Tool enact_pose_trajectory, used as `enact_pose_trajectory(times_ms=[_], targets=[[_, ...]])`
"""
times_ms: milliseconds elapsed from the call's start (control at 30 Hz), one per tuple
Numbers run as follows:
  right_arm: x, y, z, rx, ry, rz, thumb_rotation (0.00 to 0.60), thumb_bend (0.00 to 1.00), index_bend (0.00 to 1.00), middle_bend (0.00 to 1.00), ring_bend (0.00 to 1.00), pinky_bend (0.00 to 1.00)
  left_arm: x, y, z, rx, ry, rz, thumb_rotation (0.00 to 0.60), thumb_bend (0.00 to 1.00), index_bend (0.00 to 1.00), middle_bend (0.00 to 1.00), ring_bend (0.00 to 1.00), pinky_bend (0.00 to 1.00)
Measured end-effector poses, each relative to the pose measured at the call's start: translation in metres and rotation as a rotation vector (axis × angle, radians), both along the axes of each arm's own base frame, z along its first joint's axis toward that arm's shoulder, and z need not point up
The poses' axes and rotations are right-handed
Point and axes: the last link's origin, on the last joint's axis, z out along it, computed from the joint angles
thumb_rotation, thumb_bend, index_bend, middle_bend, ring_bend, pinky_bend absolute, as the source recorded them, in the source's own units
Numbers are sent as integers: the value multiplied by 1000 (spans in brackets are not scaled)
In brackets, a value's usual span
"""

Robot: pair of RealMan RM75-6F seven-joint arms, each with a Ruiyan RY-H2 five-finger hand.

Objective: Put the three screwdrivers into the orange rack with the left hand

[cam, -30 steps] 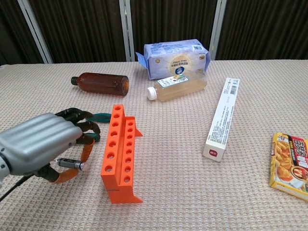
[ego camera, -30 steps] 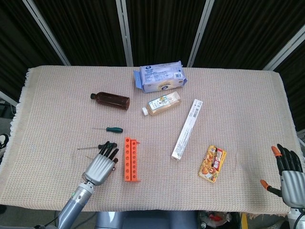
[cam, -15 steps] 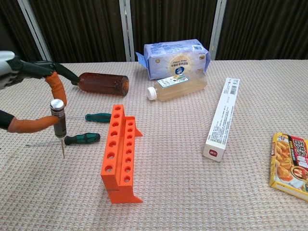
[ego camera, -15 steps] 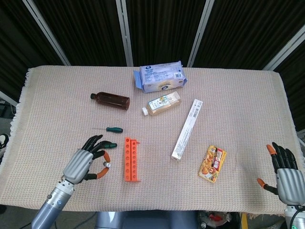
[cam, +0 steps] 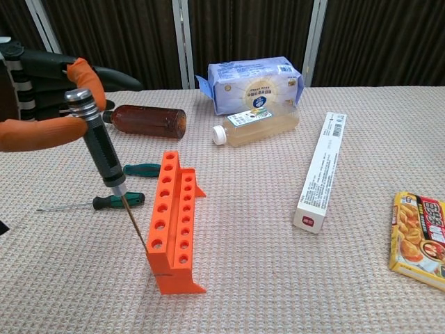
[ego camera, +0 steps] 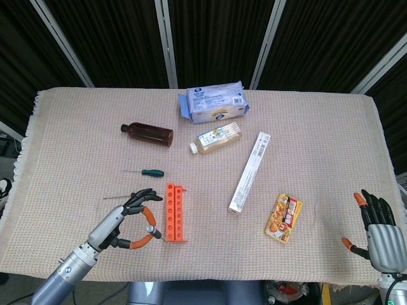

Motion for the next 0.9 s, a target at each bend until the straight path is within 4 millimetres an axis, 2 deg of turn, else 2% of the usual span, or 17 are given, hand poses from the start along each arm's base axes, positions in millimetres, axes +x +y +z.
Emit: enact_pose_trajectory(times_ms=[333,900], targets=[[-3,1,1,-3,-3,-12,600,0,0,0,0,0,11,8,-5,-17,-9,-14,600,500,736,153,0,0],[-6,0,1,-3,-4,-21,600,0,0,0,0,0,10,13,-10,1,36,-17,600,500,739,153,0,0]])
